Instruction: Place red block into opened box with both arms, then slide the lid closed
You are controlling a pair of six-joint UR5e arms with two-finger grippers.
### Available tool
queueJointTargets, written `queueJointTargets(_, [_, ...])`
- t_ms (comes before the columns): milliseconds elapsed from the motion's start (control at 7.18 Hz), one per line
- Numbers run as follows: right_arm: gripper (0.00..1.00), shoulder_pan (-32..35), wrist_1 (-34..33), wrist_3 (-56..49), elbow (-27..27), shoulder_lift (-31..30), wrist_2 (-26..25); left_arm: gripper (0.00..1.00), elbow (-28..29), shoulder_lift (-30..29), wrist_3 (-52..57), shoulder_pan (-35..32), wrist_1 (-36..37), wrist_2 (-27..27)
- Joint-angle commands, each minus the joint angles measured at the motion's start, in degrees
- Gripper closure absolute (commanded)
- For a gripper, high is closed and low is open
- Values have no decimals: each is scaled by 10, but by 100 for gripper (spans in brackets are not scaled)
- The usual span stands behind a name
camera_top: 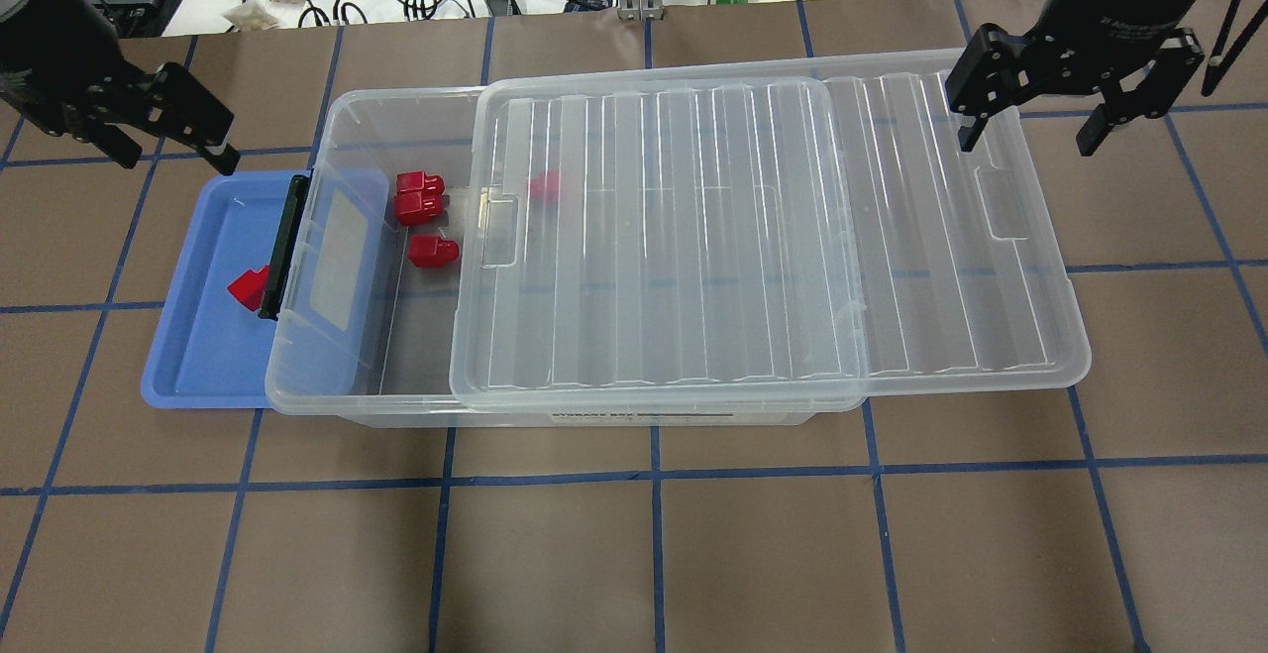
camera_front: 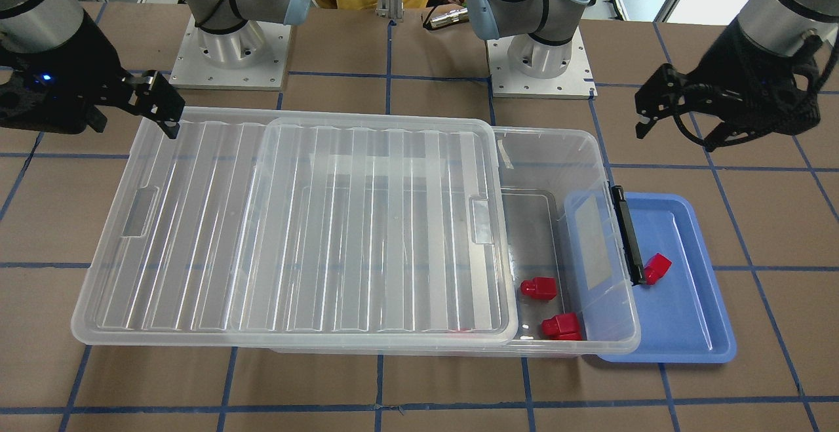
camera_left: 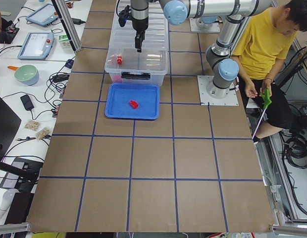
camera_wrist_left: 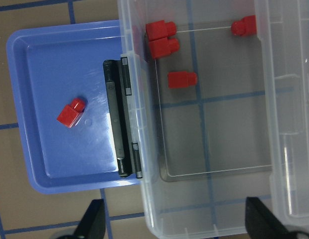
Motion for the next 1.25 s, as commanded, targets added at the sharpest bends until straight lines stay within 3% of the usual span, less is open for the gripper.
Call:
queueJointTargets(0, [0, 23, 0, 9, 4, -1, -2, 0, -4, -54, 165, 64, 29, 2])
queueJointTargets(278, [0, 23, 5, 8, 5, -7, -1, 0, -6, -121, 192, 88, 62, 0])
queueJointTargets(696, [0, 25, 14, 8, 5, -14, -2, 0, -84, -195, 191, 90, 247, 8])
queueJointTargets(1114, [0, 29, 13, 9, 22, -21, -3, 0, -121, -223, 187, 90, 269, 7])
